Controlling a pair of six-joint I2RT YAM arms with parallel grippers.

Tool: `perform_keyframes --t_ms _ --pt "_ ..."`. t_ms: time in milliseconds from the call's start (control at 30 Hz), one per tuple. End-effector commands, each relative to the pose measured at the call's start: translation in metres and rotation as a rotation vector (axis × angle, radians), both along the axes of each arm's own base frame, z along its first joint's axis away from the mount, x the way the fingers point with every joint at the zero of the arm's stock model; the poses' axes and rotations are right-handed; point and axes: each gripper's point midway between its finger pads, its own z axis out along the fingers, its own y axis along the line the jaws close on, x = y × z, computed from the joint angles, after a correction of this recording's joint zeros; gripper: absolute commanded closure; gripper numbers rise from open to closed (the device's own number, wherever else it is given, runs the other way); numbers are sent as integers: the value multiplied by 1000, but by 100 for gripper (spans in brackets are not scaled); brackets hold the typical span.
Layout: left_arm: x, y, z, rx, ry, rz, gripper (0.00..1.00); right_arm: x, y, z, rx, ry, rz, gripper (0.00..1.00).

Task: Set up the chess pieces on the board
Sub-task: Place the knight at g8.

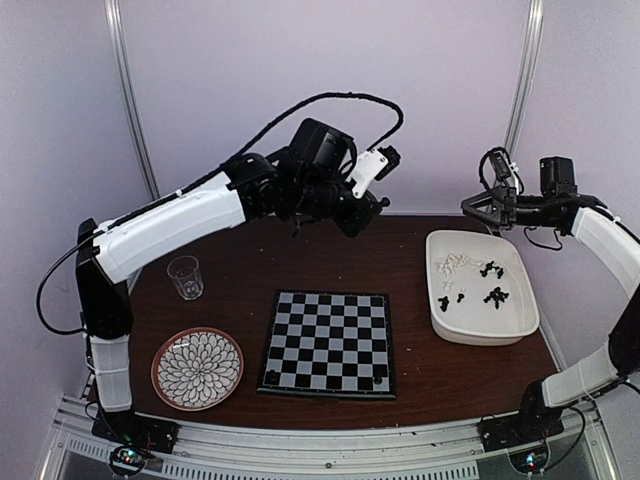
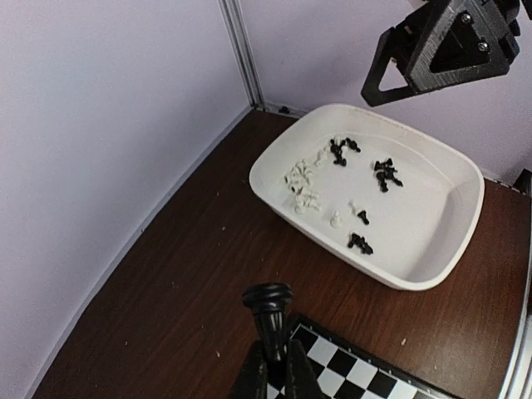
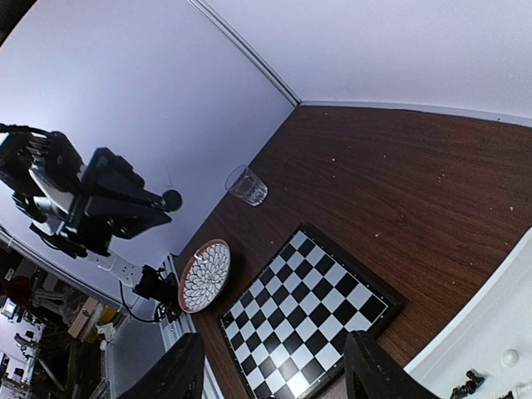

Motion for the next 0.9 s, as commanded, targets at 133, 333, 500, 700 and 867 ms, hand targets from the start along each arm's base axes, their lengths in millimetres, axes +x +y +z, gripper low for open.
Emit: perform_keyframes --t_ms 133,333,500,700,867 --pt "-66 94 -62 376 460 -59 100 -8 -8 -47 -156 -3 7 40" --pt "-109 136 -98 597 640 -150 100 -9 -7 -54 -152 6 19 41" --pt "-131 166 -138 761 751 -171 100 -12 -7 -54 -151 0 19 41" --pt "-150 175 -177 876 866 -174 100 -15 -7 -54 -152 -7 12 42" --pt "-157 173 -190 902 915 -167 100 -15 -7 -56 -148 -7 11 42"
